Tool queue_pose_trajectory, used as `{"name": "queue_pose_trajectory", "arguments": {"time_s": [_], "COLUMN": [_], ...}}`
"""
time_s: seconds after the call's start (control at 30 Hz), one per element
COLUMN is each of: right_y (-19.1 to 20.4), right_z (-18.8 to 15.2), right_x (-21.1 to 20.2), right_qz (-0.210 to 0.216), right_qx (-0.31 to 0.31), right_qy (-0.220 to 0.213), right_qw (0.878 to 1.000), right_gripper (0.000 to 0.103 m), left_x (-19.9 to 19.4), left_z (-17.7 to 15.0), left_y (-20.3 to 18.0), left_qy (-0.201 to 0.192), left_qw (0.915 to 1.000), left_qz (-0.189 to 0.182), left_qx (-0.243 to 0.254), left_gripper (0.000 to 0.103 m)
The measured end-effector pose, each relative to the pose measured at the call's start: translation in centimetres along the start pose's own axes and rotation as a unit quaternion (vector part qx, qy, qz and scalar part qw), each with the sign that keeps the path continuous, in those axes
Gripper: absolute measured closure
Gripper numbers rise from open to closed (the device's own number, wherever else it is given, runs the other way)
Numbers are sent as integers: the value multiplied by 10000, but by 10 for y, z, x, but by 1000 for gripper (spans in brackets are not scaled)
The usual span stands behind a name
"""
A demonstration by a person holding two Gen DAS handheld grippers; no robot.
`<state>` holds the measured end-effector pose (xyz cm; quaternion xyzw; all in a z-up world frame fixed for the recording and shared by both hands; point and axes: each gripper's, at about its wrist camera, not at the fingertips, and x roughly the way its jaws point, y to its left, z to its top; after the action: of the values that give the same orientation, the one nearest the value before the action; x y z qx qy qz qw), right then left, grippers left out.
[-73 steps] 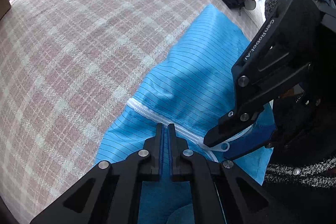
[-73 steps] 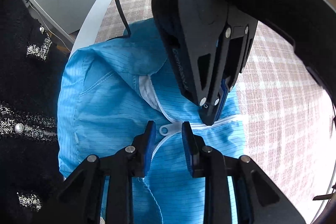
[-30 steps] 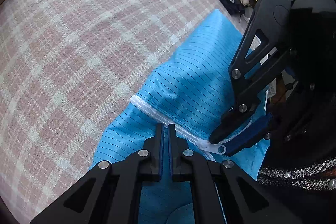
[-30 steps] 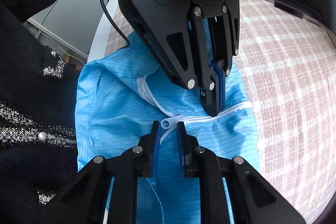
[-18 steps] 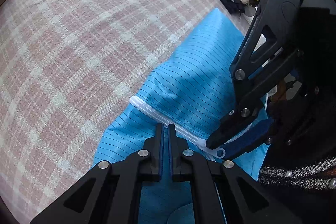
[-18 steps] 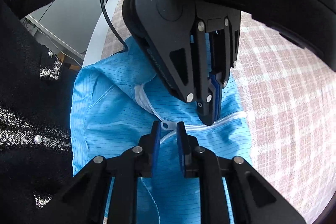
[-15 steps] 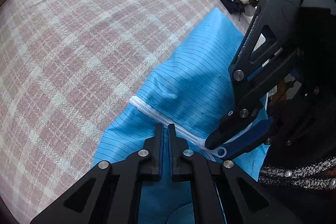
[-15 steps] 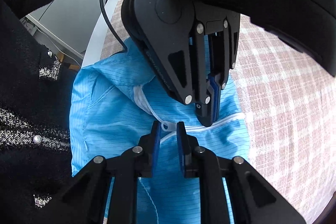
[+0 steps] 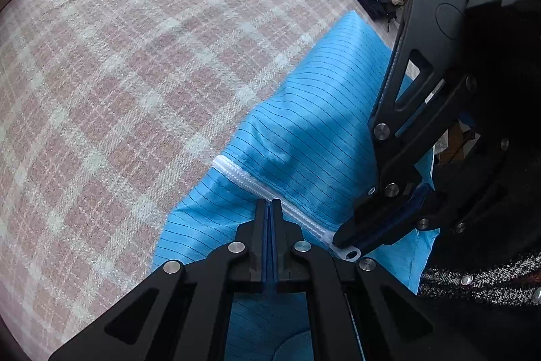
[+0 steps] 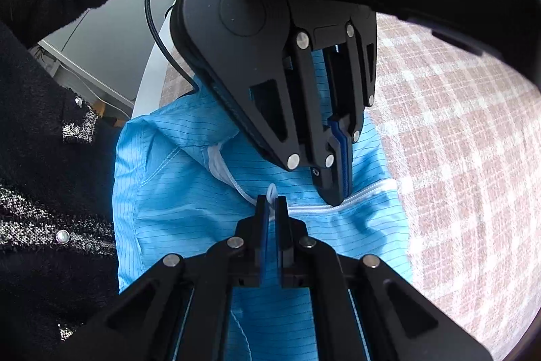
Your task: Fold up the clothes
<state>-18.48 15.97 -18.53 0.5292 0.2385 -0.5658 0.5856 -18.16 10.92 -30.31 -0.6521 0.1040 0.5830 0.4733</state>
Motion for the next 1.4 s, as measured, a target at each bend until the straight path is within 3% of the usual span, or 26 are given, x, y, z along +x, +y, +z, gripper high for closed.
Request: {"name": "queue_pose_trajectory", "arguments": {"time_s": [0.33, 0.57, 0.63, 0.7, 0.77, 0.8, 0.87, 0.93, 1.0, 1.03, 1.1, 1.2, 1.3, 1.37, 1.4], "right_y": [13, 52, 53, 37, 23, 20, 15, 19, 30, 43, 61, 64, 64, 58, 50], "right_z": [8, 9, 9, 12, 13, 10, -4, -30, -51, -59, -79, -89, -87, -84, -85], "right_x": [1, 2, 14, 6, -20, -43, -82, -111, -126, -115, -95, -68, -47, -48, -44], "right_qz": [500, 1024, 916, 927, 709, 703, 736, 372, -59, -205, -527, -764, -822, -772, -534], "right_qx": [-524, -813, -757, -266, 410, 689, 1324, 1734, 1869, 1885, 1945, 2011, 1889, 1825, 1929], "right_qy": [367, 477, 511, 509, 150, -286, -1069, -1469, -1502, -1486, -1470, -1443, -1460, -1522, -1541], "right_qw": [9967, 9903, 9916, 9940, 9965, 9947, 9827, 9731, 9708, 9705, 9684, 9659, 9676, 9683, 9676], "right_gripper": [98, 98, 98, 98, 98, 97, 89, 88, 88, 87, 77, 76, 76, 76, 75], "left_x": [2, 8, 11, 10, 4, -3, -19, -43, -67, -76, -87, -90, -83, -67, -57], "left_z": [7, 9, 10, 9, 5, 2, -6, -21, -44, -57, -82, -111, -121, -121, -122], "left_y": [-3, 0, 2, 5, 5, 4, 2, 2, -4, -10, -25, -55, -88, -91, -85], "left_qy": [80, 15, -2, -73, -189, -316, -583, -947, -1237, -1329, -1428, -1463, -1518, -1517, -1458], "left_qw": [9999, 10000, 10000, 9999, 9997, 9994, 9978, 9938, 9896, 9877, 9854, 9852, 9867, 9871, 9873], "left_qz": [107, 30, -6, -42, 36, 106, 257, 466, 553, 658, 756, 749, 465, 304, 370], "left_qx": [73, 5, -17, -90, -119, -137, -188, -346, -478, -500, -536, -481, -346, -413, -512], "left_gripper": [100, 100, 100, 101, 101, 102, 94, 89, 88, 87, 87, 86, 83, 80, 79]}}
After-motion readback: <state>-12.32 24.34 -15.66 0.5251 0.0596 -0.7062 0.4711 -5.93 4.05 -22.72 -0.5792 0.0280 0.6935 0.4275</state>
